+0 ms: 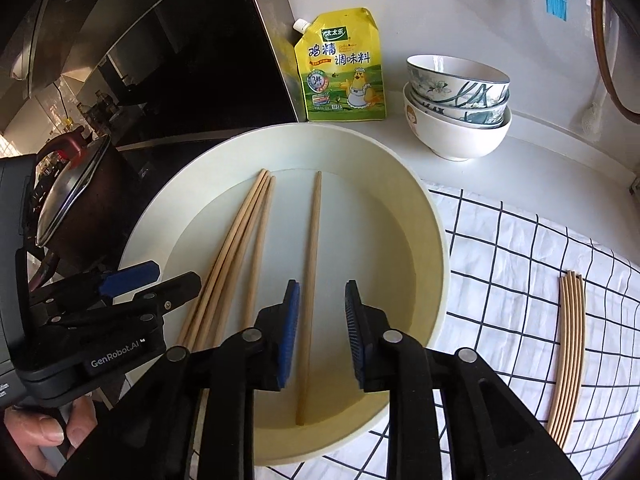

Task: Organize utensils
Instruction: 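Withdraw the right tool from the basin back over the chopstick row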

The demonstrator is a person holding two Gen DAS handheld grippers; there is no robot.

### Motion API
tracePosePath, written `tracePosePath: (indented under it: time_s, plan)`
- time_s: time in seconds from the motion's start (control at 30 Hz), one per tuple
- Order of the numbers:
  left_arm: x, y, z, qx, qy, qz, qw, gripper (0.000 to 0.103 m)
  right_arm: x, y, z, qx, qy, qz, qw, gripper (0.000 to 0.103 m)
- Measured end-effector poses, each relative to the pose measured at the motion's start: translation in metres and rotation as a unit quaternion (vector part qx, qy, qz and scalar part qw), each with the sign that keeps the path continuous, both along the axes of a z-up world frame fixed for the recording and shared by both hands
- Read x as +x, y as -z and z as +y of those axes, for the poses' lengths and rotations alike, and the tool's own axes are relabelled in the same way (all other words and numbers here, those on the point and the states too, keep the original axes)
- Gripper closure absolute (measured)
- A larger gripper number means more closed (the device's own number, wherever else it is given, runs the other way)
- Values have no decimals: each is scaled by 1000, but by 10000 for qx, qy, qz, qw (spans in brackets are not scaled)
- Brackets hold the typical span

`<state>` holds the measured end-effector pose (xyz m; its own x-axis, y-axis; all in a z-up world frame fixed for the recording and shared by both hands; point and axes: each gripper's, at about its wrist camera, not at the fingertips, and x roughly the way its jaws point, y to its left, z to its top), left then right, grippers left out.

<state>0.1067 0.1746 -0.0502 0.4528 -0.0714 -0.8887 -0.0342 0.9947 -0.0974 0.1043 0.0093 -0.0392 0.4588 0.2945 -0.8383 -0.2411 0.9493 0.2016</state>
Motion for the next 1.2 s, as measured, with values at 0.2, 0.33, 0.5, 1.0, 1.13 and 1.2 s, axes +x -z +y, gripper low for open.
tracePosePath:
  time_s: [0.2,0.33,0.5,1.0,1.13,1.2]
  plan:
    - [-12,-12,-14,-13,-10,-147,9999,36,-17,-10,-20,-45,50,-104,9999,69]
    - [-19,-19,-31,2,61,-200,9998,27,-29,-15,-40,53,79,-117,9999,58]
    - [-28,-27,-57,37,210,-263,9994,24,-46,-17,-68,95,198,-173,9996,50]
    - [-54,-27,-160,-54,968,-229,9950,19,-87,-7,-191,-130,1163,-123,9930,45]
    - [-59,-19,-188,-113,1135,-151,9934,19,-98,3,-224,-263,1411,-63,9896,44]
    - [-62,-15,-200,-126,1200,-130,9926,19,-101,10,-237,-354,1489,-31,9882,44]
